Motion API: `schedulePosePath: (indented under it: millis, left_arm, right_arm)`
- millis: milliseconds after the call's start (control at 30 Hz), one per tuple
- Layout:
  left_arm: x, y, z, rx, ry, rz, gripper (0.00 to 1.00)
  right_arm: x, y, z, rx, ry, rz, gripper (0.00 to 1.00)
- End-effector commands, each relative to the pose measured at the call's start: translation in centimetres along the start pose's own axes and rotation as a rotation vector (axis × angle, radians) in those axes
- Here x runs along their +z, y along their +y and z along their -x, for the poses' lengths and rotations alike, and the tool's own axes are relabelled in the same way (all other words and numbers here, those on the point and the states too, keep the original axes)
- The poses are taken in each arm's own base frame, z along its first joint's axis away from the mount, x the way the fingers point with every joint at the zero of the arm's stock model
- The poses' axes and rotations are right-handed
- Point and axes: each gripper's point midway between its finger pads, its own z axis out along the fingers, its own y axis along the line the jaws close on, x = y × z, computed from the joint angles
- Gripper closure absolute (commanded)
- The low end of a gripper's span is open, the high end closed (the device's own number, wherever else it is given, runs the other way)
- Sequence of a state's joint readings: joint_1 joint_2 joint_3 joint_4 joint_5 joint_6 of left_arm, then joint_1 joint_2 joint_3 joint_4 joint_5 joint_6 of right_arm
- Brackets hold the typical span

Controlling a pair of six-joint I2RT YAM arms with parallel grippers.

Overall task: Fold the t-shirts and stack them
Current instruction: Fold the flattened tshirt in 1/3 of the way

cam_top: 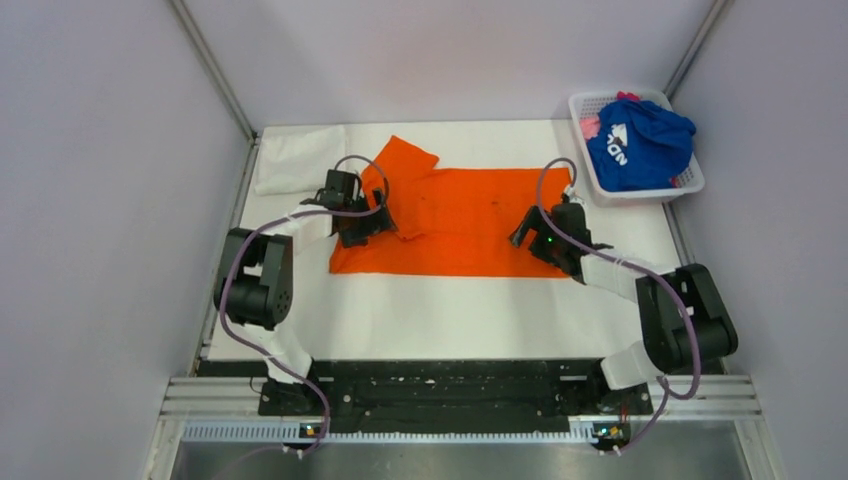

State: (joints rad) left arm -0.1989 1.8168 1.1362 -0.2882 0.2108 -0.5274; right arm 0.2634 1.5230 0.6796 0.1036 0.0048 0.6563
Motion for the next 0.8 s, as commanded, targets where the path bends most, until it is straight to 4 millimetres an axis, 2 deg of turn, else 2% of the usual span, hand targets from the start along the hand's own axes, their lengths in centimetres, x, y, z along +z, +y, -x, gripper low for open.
schedulePosePath:
  millis: [0,100,167,300,400,600,700,767]
  left_arm:
    - [-1.4,4.5,-6.8,-0.07,0.114,0.127,0.01]
    - [-3.2,5.2,-9.2,-0.097,0.115,0.122,0.01]
    - [-4.5,5.6,-10.7,-0.111,0.119,0.123,0.01]
    - [-6.9,6.7,-13.3,-0.141,0.115,0.154,0.01]
    - [-7.9,6.2,-14.0,-0.153,0.111,0.16,0.01]
    - [-10.1,1.3,-10.0,-0.08,-0.021,0.067,0.01]
    - [-10.4,-0.3,-9.7,-0.027,-0.03,0.063,0.01]
    - [-10.0,-1.0,-10.1,-0.003,-0.017,0.069,0.01]
  right_arm:
    - [-2.8,-3.0,-6.6,0.053,0.138,-0.067,0.01]
    - [-5.3,-4.6,-10.1,0.065,0.207,-0.103,0.01]
    - [-7.1,-4.9,-12.0,0.067,0.244,-0.107,0.01]
    - [-9.5,-4.5,-13.7,0.074,0.258,-0.063,0.01]
    - [-10.3,-2.7,-12.5,0.084,0.205,0.037,0.01]
    - [-11.6,3.1,-6.3,0.049,0.005,0.249,0.01]
    - [-12.2,5.1,-4.9,0.022,-0.016,0.318,0.01]
    - [-12.0,5.1,-5.0,0.017,-0.012,0.318,0.01]
